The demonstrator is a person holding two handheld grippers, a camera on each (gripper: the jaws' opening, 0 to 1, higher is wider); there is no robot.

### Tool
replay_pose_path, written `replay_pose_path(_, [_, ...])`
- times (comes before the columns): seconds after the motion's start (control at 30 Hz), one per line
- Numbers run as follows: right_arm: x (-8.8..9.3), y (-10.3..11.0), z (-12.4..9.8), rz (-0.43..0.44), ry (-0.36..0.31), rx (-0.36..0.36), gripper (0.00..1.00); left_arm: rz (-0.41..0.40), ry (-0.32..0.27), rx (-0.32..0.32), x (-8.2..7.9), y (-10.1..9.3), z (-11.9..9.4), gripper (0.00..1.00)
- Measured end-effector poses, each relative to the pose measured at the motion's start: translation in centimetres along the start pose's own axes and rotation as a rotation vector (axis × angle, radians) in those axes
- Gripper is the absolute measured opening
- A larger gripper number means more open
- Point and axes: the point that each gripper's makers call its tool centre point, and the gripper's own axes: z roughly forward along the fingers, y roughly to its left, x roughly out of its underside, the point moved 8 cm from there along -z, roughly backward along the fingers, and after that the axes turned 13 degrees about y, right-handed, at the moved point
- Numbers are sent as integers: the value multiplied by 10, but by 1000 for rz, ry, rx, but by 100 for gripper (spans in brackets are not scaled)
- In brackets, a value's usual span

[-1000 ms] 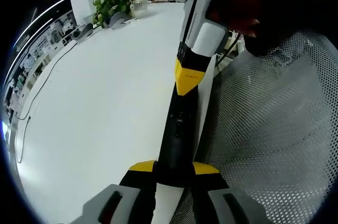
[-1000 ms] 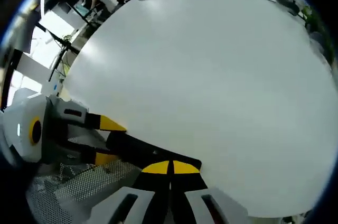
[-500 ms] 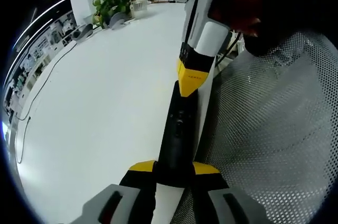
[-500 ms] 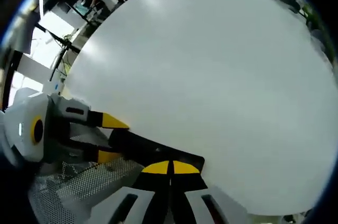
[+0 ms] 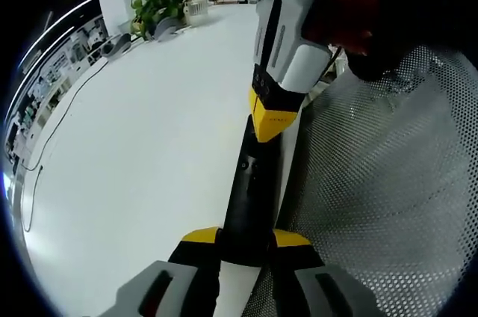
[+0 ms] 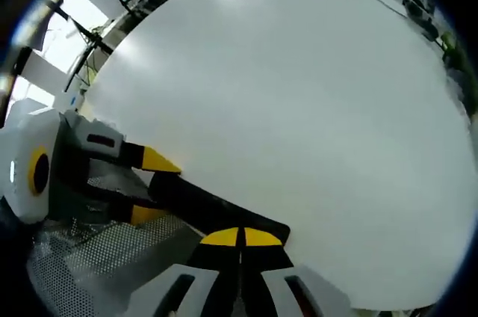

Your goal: Press the specified remote control buttons in sequence, fully releasing each button before pressing the next.

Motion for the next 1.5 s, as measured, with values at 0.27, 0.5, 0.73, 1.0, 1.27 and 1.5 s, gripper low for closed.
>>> replay_pose_path(0.27, [0, 1, -1, -43, 9, 25, 0, 3, 1, -5, 0, 0, 0, 25])
replay_pose_path(0.5, [4, -6, -3, 29, -23, -68, 0, -6, -5, -9, 0, -1, 0, 25])
replay_pose_path(0.73, [5, -7, -4, 61, -35, -100, 0, -5, -8, -13, 0, -1, 0, 25])
replay_pose_path(1.0, [3, -6, -4, 77, -25, -130, 0, -7, -12, -15, 0, -1, 1, 25])
replay_pose_path(1.27, [5, -16, -9, 135, -48, -119, 0, -12, -16, -15, 0, 0, 1, 25])
replay_pose_path(1.5, [9, -18, -7, 155, -32, -111, 0, -11, -15, -16, -1, 0, 0, 25])
